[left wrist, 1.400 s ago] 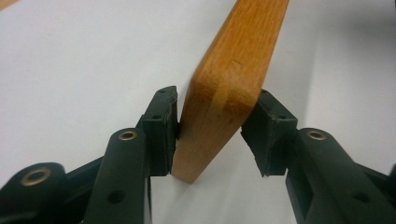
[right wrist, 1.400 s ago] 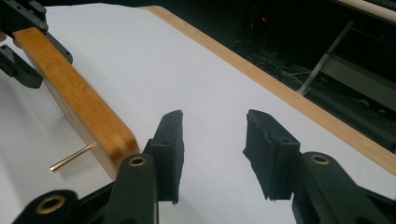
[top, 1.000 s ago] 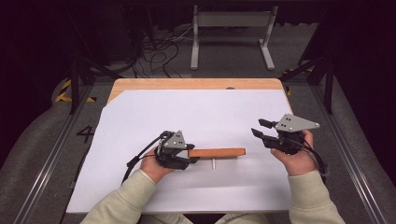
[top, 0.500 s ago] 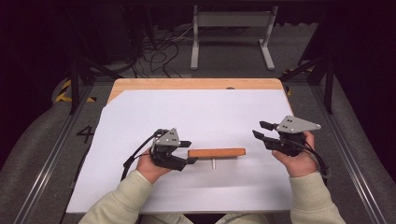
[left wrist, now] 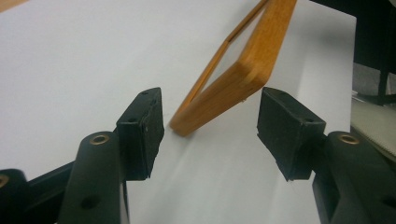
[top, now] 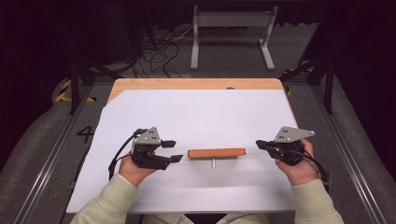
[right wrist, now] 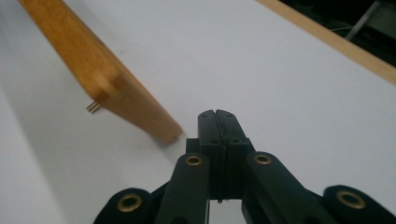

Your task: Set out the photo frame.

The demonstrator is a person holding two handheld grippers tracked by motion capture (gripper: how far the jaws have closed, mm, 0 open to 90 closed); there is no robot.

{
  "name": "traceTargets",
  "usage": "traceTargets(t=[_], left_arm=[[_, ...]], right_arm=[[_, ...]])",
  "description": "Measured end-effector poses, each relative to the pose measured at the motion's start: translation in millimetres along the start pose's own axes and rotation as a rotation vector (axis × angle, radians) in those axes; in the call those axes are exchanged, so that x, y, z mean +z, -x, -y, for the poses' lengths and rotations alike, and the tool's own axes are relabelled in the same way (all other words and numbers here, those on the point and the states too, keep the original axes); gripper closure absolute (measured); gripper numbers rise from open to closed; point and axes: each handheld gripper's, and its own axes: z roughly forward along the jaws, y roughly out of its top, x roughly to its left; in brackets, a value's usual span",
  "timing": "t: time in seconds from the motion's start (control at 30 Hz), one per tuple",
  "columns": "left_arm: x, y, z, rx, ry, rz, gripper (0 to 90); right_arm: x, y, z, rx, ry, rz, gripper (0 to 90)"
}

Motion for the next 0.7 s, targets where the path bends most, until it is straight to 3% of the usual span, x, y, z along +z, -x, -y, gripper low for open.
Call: traceTargets(t=[0.23, 0.4, 0.7], left_arm=[[-11.6, -12.0, 5.5, -0.034, 0.019, -0.055, 41.0], [-13.0, -15.9, 7.4, -0.046, 0.015, -0.075, 40.0], [-11.5, -21.7, 11.4, -0.066, -0.001, -0.087, 39.5]], right_arm=[[8.1, -10.5, 9.8, -0.013, -0.071, -0.081, 90.0], [26.4, -18.8, 18.7, -0.006, -0.132, -0.165, 90.0], [55.3, -21.4, 27.0, 0.042, -0.178, -0.215, 90.0]])
